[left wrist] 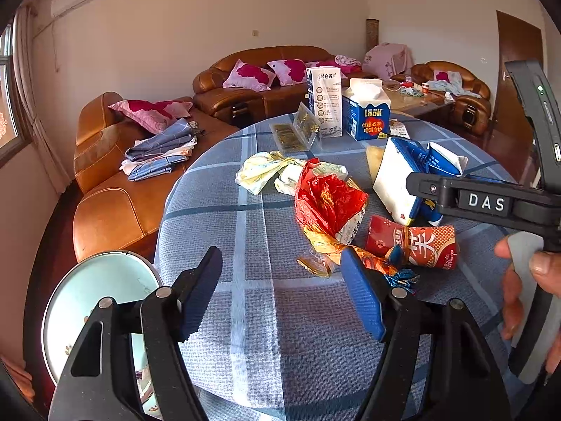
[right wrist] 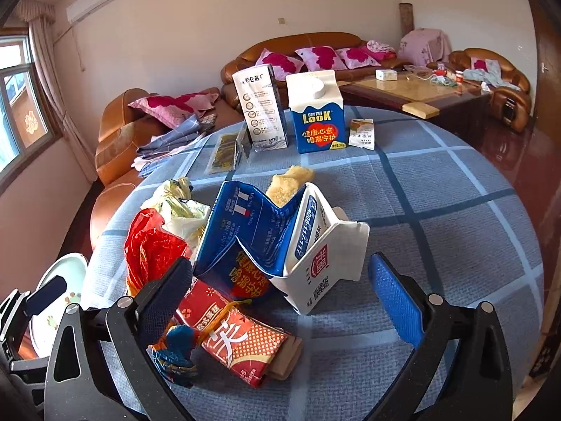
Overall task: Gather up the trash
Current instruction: 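Grasp the red plastic bag with the left tool while the right tool grasps the blue-white milk carton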
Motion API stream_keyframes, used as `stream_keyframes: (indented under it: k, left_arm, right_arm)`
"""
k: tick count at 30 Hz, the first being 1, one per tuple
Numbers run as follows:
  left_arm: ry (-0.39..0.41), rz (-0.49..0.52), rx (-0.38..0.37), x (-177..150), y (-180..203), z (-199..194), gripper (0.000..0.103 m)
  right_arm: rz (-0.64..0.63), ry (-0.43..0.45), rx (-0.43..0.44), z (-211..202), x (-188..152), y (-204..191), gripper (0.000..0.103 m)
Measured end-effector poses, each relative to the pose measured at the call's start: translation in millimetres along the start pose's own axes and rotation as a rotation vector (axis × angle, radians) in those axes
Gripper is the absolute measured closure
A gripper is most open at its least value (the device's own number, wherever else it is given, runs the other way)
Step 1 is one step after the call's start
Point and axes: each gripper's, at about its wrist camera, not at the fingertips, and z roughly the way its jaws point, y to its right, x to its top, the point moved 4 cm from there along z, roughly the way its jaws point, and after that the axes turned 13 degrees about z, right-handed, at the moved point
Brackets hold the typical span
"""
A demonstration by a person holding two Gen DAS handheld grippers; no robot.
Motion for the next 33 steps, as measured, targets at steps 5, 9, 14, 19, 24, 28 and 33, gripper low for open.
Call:
stream_keyframes:
  k: [5, 9, 14, 19, 24, 28, 33]
  left_arm:
    - [0.005, 0.001, -0.007, 3, -3, 1, 0.027]
    - [0.008, 0.003, -0.031, 10, 3, 12, 0.024]
    - [-0.024, 0.028, -0.071, 15, 18, 37, 0.024]
    - [-0.062, 0.029, -0.145, 17, 27, 55, 0.041]
    - [-0.069, 0.034, -0.207, 21, 33, 60, 0.077]
    - [-0.052, 0.028, -0.203, 24, 27, 54, 0.082]
    - [-0.001, 0.023, -0.144, 30, 14, 32, 0.084]
  right_arm:
    - [-0.042, 0.038, -0.009, -8, 3, -8, 0.005]
    - [-0.010, 0.012, -0.017, 1, 6, 1, 0.005]
    - [0.008, -0.018, 0.001, 10, 12, 9, 0.005]
    - [-0.039, -0.044, 0.022, 12, 13, 5, 0.005]
    - [-0.047, -0.047, 0.043, 10, 13, 6, 0.007]
    - [-0.021, -0.016, 0.065, 1, 16, 12, 0.007]
    - [-0.030, 0.042, 0.074, -16, 19, 10, 0.007]
